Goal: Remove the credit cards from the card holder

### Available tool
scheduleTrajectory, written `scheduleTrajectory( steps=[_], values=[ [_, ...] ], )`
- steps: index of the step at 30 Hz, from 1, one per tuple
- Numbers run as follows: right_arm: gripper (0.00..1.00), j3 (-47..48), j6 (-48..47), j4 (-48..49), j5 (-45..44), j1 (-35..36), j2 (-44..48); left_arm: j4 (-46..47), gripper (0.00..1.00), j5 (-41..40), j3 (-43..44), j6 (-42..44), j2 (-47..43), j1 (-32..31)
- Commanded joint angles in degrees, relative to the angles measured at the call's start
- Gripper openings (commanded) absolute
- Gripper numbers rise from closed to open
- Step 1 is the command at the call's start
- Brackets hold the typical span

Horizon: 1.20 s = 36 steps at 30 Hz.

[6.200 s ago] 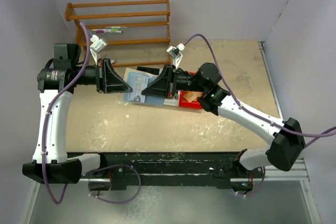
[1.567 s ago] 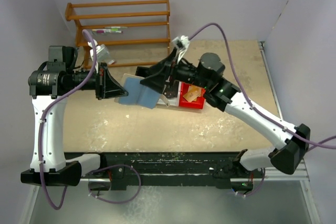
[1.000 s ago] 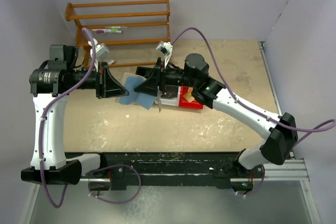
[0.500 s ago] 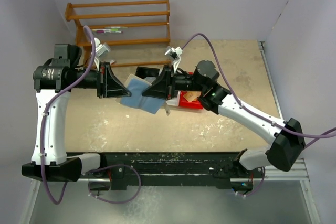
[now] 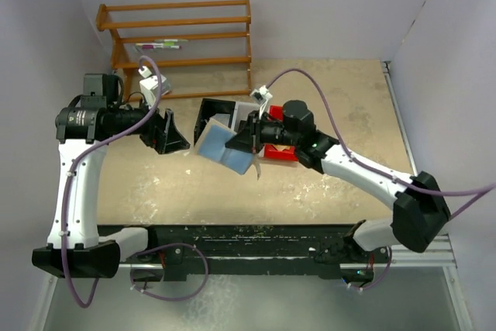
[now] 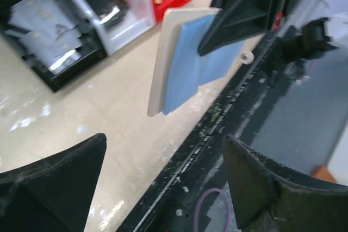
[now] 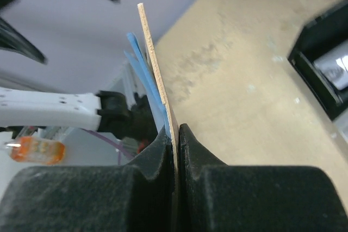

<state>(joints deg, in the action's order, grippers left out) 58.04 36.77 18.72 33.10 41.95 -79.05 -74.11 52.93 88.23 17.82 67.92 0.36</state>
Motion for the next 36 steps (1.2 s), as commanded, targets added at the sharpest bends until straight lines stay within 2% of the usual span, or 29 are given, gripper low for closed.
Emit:
scheduleTrajectory(
  steps=[1,3,5,7,11,13,17,27,32,36],
  values=[
    [0.02,-4.74,-1.22,2.77,-4.89,0.32,-3.94,6.79,0.92,-16.03,-3.27,0.49,-0.88,0.25],
    [0.04,-6.41,-0.91,4.46,-5.08,0.39,-6.77,8.03,1.00,-20.61,-4.47,0.54,-0.55,0.25],
    [0.11,-7.67,-0.93,5.51,-5.70,0.44,-9.27,8.85,0.99,-23.45,-5.37,0.43,-0.20,0.26],
    [0.24,-7.87,-1.80,5.19,-6.39,0.50,-11.87,9.59,0.99,-24.38,-5.94,-0.13,-0.07,0.25],
    [0.53,-7.17,-4.65,-2.12,-8.45,0.53,-13.71,11.34,0.99,-24.72,-7.01,-1.72,-0.37,0.26],
    [0.69,-7.19,-5.49,-5.81,-11.36,0.46,-11.91,12.51,0.99,-25.56,-7.52,-2.14,-0.63,0.32],
    [0.86,-7.77,-8.13,-12.55,-21.25,-0.26,-3.46,15.99,0.99,-29.15,-9.49,-2.84,-1.01,0.29],
    [1.00,-5.41,-10.94,-28.72,-38.28,-13.36,17.74,26.91,0.99,-32.07,-15.03,-6.01,-0.32,0.43],
    [0.99,-6.18,-7.88,-32.47,-54.11,-20.35,21.01,40.77,0.99,-39.80,-24.21,-9.98,-4.28,0.52],
    [1.00,-10.57,-0.10,-31.00,-58.74,-30.74,22.52,52.46,0.99,-45.26,-32.75,-10.59,-6.49,0.52]
  ],
)
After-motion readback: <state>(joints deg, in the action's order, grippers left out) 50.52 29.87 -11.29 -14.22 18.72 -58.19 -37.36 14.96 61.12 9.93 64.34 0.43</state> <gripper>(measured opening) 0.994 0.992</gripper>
